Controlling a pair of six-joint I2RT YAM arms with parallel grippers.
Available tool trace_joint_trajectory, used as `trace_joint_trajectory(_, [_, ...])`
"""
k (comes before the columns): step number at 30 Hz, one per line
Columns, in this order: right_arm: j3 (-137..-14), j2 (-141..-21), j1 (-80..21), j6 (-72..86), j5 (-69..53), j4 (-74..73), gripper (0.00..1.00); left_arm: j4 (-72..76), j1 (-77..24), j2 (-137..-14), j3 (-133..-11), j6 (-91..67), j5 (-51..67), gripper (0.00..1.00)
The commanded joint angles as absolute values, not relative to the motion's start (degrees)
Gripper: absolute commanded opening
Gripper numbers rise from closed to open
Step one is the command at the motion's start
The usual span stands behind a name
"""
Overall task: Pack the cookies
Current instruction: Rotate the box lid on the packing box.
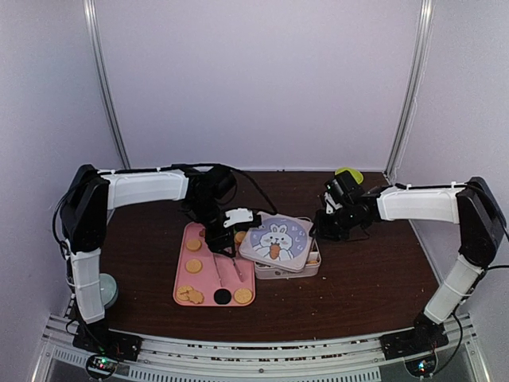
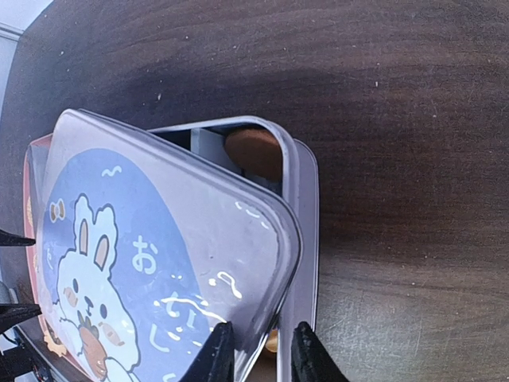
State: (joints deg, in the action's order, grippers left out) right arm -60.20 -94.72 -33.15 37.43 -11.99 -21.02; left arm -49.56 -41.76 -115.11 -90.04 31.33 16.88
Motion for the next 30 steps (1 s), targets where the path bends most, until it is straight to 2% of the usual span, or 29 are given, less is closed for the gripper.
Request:
trace_joint_trajectory(1, [-63.13,-96.45,-33.02,35.83,-9.04,-24.25,0.24,-48.61,-42.66,-115.94,-91.61,31.20,18.23,0.67])
trace_joint_trajectory(10, [-67.14,-98.78,-32.16,32.95,-6.90,-28.67,0.20,-48.63,-45.28,-116.77,-92.41,32.69,18.80,0.60])
trace_joint_trajectory(30, [-70.88,-102.12,-30.70,31.25,-7.51,-30.02,0.17,-51.08,-50.41,-117.77,-93.43,33.79,18.37,0.55])
